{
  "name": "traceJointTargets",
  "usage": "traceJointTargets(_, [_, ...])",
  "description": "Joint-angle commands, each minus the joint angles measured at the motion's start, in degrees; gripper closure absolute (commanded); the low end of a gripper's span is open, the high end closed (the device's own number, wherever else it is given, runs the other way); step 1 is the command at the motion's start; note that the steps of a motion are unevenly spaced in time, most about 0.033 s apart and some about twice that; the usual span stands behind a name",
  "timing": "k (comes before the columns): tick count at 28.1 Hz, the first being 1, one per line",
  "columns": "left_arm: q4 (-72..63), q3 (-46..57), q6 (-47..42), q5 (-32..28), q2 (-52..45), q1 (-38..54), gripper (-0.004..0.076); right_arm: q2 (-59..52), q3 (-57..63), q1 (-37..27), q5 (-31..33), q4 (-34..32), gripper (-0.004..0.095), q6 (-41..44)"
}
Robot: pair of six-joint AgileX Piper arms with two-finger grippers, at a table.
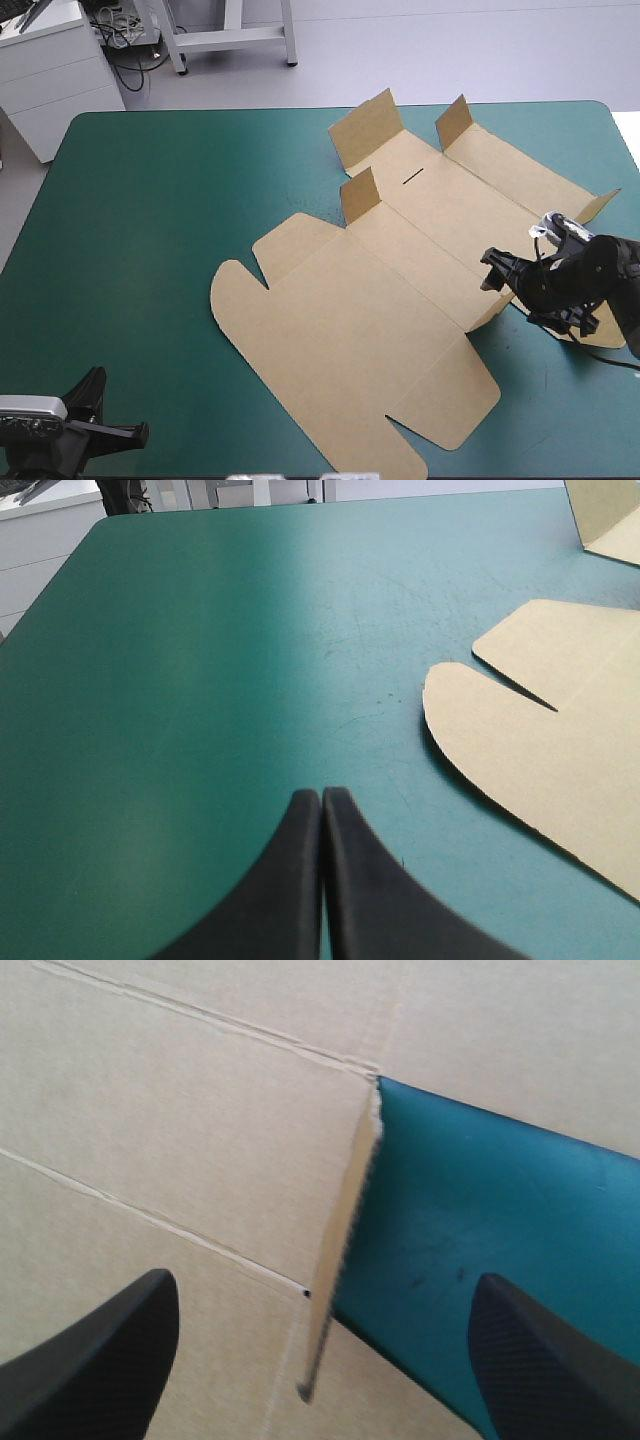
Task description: Fold the box
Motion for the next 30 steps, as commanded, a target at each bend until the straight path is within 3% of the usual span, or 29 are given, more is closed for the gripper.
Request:
traceJointTargets(1, [-0.71, -1.29, -0.18, -4.15, -0.64, -0.25, 0.0756, 1.63, -1.84, 0.3, -5.18, 4.33, 0.0174, 0.62])
traceJointTargets(4, [-0.71, -1.29, -0.18, -4.15, -0.64, -0.25, 0.0756, 4.31, -1.84, 0.3, -5.65, 3.53, 0.0184, 5.87])
traceJointTargets(8, [-0.71, -1.29, -0.18, -4.15, -0.64, -0.25, 0.0756, 6.95, -1.84, 0.3, -5.58, 3.53, 0.0298, 6.29])
traceJointTargets(20, [-0.71, -1.29, -0.18, -4.15, -0.64, -0.25, 0.0756, 11.47, -1.84, 0.3, -2.49, 1.94, 0.0915, 5.79])
traceJointTargets(26, [-0.71, -1.29, -0.18, -4.15, -0.64, -0.25, 0.0756, 11.47, -1.84, 0.3, -3.61, -1.92, 0.0931, -1.13])
traceJointTargets(30, [-0.71, -1.29, -0.18, -4.15, -0.64, -0.25, 0.0756, 11.47, -2.46, 0.3, -4.2, -1.59, 0.0931, -15.69])
